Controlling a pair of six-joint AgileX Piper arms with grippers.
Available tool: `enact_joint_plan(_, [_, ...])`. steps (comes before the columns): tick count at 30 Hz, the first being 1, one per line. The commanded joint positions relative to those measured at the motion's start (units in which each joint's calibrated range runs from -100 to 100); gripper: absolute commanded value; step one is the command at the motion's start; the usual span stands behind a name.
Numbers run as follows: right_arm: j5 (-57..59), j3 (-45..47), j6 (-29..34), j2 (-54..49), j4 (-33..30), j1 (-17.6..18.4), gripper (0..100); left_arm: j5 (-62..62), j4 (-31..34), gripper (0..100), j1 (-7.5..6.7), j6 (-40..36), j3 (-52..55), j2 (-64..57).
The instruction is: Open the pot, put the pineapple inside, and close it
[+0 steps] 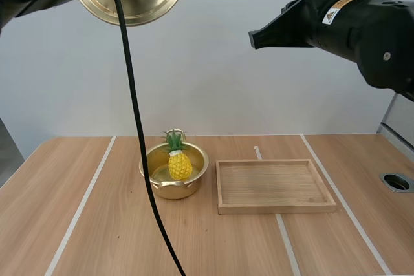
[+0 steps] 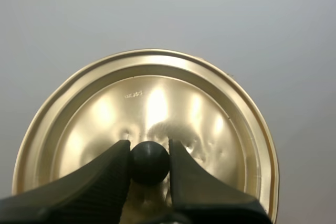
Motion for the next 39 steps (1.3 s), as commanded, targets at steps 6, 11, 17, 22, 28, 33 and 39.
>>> enact_joint_plan(6, [2.76,-0.2,4.91,-1.21,-0.92,-3.04,0,-1.32,-0.47,0,-0.17,-0.42,-0.5,-0.32])
enact_joint_plan(11, [3.93,-0.2,7.85,-1.3,-0.92,-3.98,0,-1.54,-0.77,0,-0.17,-0.42,-0.5,-0.32])
enact_joint_plan(17, [5.46,-0.2,8.85,-1.43,-0.92,-3.93,0,0.52,-1.81,0,-0.17,-0.42,-0.5,-0.32])
enact_joint_plan(22, [6.52,-0.2,8.85,-1.43,-0.92,-3.93,0,8.95,-1.81,0,-0.17,0.39,-0.5,2.44])
enact_joint_plan(28, [7.93,-0.2,8.85,-1.43,-0.8,-3.93,0,21.83,-1.45,0,-0.17,0.39,-0.5,8.74])
enact_joint_plan(33, [7.96,-0.08,8.85,-1.43,-0.8,-3.93,0,28.26,-1.37,0,-0.17,1.89,-0.5,13.13])
enact_joint_plan(39, [8.46,-0.08,8.85,-1.43,-0.8,-3.93,0,30.33,-1.37,0,-0.17,4.23,3.41,16.31])
